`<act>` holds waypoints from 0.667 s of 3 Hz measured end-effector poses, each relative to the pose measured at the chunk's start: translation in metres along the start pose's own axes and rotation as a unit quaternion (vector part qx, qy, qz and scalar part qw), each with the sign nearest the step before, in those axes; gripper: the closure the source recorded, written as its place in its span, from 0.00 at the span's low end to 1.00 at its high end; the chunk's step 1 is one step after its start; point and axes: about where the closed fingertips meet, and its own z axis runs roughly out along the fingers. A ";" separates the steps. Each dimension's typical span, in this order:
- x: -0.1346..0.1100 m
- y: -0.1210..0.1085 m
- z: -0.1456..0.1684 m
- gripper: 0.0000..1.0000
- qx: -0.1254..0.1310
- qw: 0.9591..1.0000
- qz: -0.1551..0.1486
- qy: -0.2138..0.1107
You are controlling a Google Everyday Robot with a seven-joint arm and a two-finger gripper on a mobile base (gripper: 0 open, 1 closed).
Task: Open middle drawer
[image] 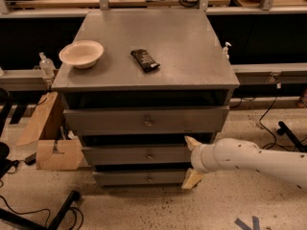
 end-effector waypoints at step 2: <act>0.017 0.014 0.056 0.00 -0.051 0.998 0.023 0.032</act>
Offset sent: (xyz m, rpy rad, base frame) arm 0.0217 0.0111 -0.0782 -0.0683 0.1571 -0.0249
